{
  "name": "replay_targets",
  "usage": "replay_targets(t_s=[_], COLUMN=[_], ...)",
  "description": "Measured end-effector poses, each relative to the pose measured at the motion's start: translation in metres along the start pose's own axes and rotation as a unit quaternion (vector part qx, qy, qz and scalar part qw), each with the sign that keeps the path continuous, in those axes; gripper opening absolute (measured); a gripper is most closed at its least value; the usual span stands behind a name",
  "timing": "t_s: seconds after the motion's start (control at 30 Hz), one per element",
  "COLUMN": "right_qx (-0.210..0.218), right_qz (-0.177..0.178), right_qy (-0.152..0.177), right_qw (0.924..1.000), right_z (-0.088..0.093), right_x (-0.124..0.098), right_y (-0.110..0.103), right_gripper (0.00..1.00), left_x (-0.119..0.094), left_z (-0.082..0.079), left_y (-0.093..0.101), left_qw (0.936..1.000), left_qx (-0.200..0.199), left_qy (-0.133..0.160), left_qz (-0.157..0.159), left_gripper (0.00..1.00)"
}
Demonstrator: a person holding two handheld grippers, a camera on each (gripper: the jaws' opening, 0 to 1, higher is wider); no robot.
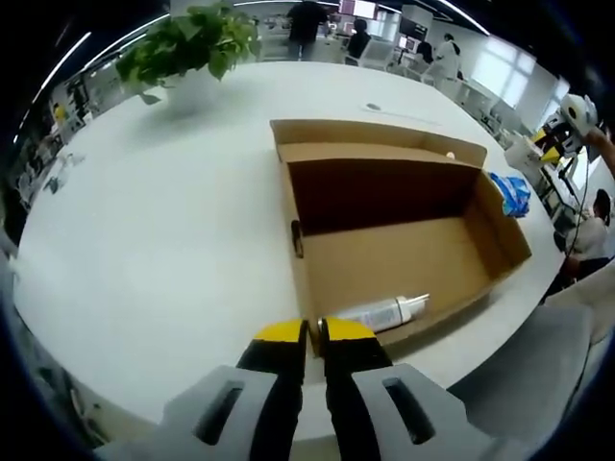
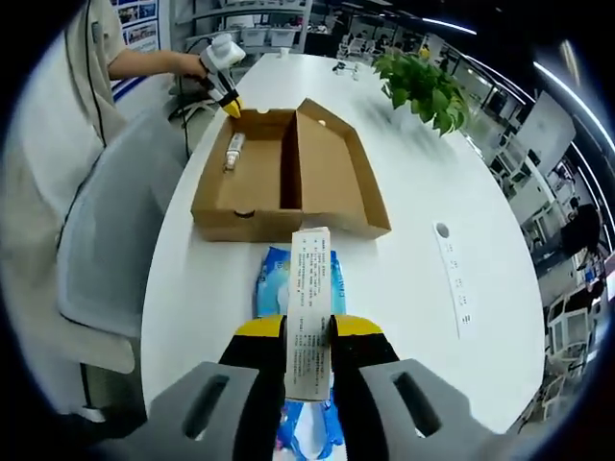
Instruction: Operate the shoe box by opening the lid, removing the specified soft item, and placing it in the target area until the item is outside and the box remains undamaged.
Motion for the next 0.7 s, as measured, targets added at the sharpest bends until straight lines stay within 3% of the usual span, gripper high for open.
replay_targets(t_s=[0.7], right_qx=[-0.007], right_qz=[0.01], right_qy=[-0.032], right_qw=[0.9994], right_z=[0.053], right_x=[0.008], right_y=[0.03], right_gripper=[0.15], left_x=[0.001], left_z=[-0.001], left_y=[0.0], left_qw=[1.0], left_qx=[0.005], left_qy=[-0.007], left_qz=[-0.001], left_gripper=[0.03])
Point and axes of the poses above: the point that each gripper's makers call its tool centre point, and the gripper's own axes: x roughly forward along the fingers, y roughly to its right, z roughly out of its underside, the point moved 5 cm from there along -x, roughly backward along the fingers, and after that the axes turned 2 degrees about z, right-handed, at the moved point
